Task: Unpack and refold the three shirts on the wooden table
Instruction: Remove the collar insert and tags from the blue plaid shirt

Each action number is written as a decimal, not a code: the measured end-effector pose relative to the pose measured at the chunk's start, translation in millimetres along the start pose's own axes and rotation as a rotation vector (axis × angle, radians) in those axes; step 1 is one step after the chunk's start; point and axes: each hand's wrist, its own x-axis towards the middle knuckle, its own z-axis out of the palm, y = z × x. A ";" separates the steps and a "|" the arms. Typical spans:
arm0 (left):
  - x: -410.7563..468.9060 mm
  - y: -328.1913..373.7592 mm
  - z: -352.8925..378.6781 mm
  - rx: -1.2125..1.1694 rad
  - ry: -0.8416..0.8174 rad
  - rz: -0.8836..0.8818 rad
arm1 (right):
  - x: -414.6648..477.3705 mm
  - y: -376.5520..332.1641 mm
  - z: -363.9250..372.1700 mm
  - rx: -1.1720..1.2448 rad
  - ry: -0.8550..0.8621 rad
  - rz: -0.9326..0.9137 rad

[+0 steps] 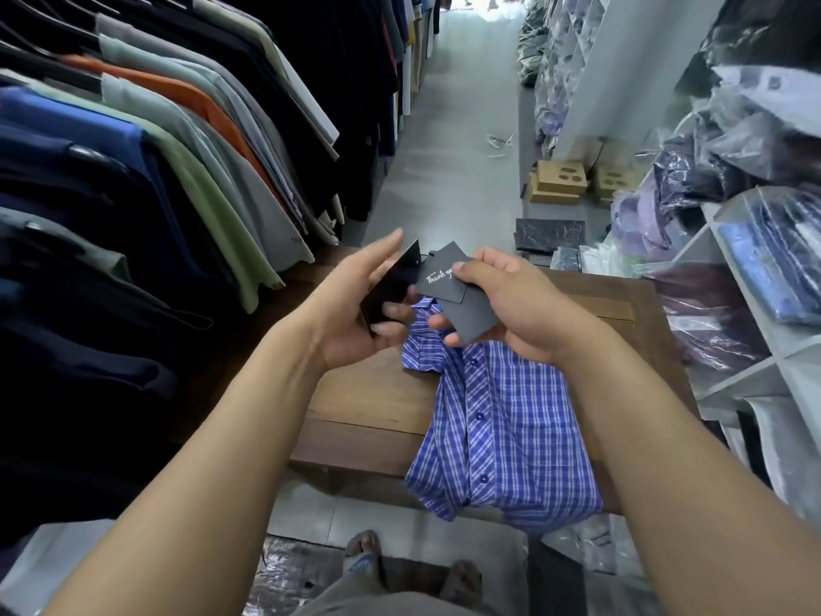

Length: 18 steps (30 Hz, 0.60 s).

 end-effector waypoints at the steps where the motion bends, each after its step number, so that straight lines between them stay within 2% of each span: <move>1: -1.5 3.8 -4.3 -0.010 -0.066 -0.004 | 1.2 -1.3 2.1 0.001 0.031 -0.017; 5: -1.2 13.5 -15.4 0.005 -0.155 -0.010 | 6.4 -3.4 6.3 0.019 0.170 -0.107; 12: 16.0 19.0 -26.8 -0.033 -0.219 -0.016 | 11.7 1.9 1.2 -0.051 0.297 -0.093; 14: 24.4 16.1 -25.4 0.064 -0.193 0.045 | 14.5 4.3 1.9 -0.087 0.324 -0.084; 18: 36.7 9.1 -17.8 0.202 -0.033 0.153 | 16.5 7.1 7.5 -0.003 0.278 -0.054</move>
